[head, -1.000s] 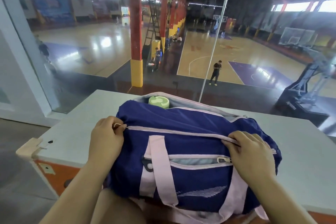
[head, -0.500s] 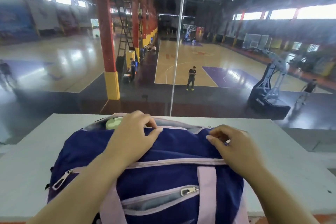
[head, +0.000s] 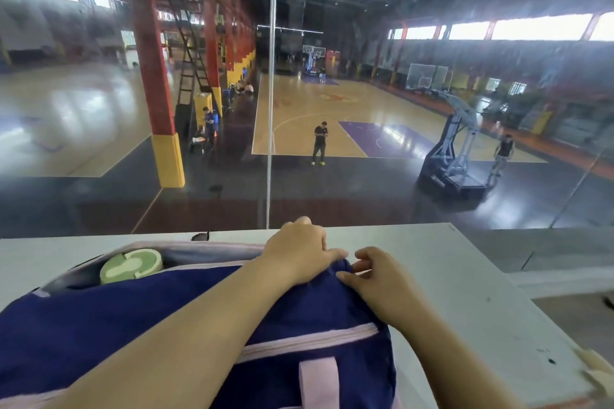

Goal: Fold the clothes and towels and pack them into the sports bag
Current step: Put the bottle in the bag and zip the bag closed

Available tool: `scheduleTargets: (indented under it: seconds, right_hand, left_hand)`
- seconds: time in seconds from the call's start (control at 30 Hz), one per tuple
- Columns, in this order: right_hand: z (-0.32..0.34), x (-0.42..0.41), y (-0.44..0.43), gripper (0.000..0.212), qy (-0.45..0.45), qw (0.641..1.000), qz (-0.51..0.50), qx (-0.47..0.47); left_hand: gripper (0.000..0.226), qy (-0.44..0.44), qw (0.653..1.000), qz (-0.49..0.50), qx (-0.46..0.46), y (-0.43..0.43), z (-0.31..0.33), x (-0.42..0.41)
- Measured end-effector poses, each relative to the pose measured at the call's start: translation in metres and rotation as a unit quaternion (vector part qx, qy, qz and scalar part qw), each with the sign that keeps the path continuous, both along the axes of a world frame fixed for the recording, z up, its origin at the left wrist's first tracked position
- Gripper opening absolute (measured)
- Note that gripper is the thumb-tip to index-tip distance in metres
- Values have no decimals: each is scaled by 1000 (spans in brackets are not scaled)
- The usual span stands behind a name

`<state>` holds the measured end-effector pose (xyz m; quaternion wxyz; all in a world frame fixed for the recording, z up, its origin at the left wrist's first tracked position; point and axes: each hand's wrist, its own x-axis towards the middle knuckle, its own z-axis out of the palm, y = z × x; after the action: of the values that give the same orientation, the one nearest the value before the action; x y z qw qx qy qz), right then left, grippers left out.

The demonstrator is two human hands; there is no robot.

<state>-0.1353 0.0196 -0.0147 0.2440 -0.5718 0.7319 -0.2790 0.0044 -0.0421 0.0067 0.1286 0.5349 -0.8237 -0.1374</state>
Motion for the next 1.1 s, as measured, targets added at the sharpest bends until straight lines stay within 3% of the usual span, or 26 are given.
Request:
scheduleTargets:
  seconds: [0.17, 0.33, 0.5, 0.77, 0.9, 1.1]
  right_hand:
    - [-4, -2, -6, 63, 5, 1000, 0, 1]
    - [-1, 2, -10, 60, 55, 998, 18, -16]
    - [-2, 4, -14, 29, 86, 993, 71, -36]
    - [-3, 7, -11, 24, 113, 989, 70, -72]
    - [-2, 8, -7, 21, 124, 987, 58, -84]
    - [-3, 8, 1, 21, 138, 988, 13, -74]
  left_hand:
    - [37, -26, 998, 22, 53, -10, 0, -8]
    - [26, 113, 988, 64, 85, -12, -3, -7]
    - [14, 185, 974, 76, 111, -9, -3, -2]
    - [13, 250, 964, 66, 63, 2, -6, -3]
    - [18, 301, 945, 89, 92, 6, -3, 3]
    - [9, 279, 952, 128, 9, 19, 2, 28]
